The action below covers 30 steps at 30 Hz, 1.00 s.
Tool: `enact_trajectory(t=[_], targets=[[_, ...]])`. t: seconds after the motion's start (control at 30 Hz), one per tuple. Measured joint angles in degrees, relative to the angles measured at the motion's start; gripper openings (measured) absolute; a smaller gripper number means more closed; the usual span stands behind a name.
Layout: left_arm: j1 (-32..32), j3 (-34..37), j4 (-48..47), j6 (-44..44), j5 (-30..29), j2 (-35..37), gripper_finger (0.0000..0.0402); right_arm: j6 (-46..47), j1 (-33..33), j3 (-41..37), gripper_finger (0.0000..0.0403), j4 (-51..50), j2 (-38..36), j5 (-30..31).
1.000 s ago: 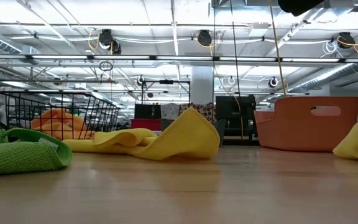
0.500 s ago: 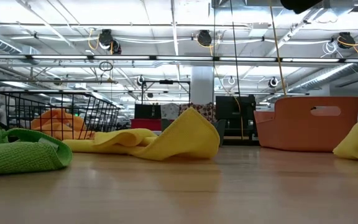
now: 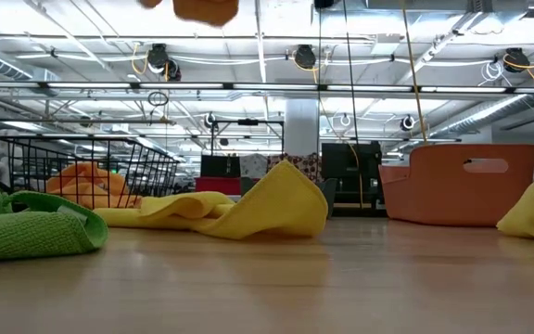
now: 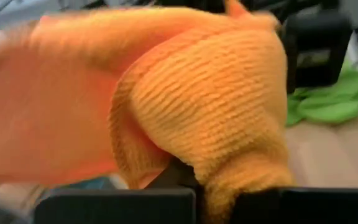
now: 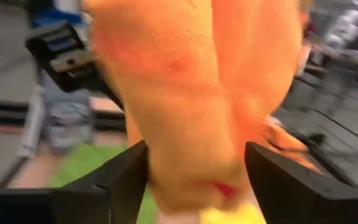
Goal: Sort microfiber towel by color & place in baskets
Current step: Put the orange microfiber cloth into the black wire basket
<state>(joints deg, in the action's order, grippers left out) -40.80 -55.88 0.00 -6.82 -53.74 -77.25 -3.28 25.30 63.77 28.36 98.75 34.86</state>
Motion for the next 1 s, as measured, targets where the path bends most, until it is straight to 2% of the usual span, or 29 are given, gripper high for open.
enact_trajectory(t=[0.23, 0.43, 0.6, 0.77, 0.9, 1.0], targets=[[2.48, -0.04, -14.03, 7.49, -6.65, 6.02, 0.0013, 3.49, 0.25, 0.0, 0.0262, -21.09, -5.03, 10.32], [9.47, -0.04, -30.53, 19.99, -11.19, 12.39, 0.0019, 8.41, 0.17, 0.0, 0.025, -31.36, -5.72, 11.75], [20.24, -0.04, -46.72, 31.76, -12.5, 16.89, 0.0018, 11.73, 0.28, -0.02, 0.024, -35.63, -5.32, 11.56], [33.8, -0.04, -60.48, 40.38, -11.77, 18.09, 0.0018, 12.73, 0.66, -0.02, 0.0226, -37.08, -5.32, 11.56], [44.67, -0.04, -62.86, 39.07, -8.42, 18.07, 0.0018, 12.14, 0.7, -0.02, 0.0215, -37.52, -5.32, 11.35], [51.55, -0.04, -61.98, 35.39, -2.53, 18.06, 0.0019, 11.99, 0.7, -0.02, 0.0207, -37.64, -5.32, 11.35]])
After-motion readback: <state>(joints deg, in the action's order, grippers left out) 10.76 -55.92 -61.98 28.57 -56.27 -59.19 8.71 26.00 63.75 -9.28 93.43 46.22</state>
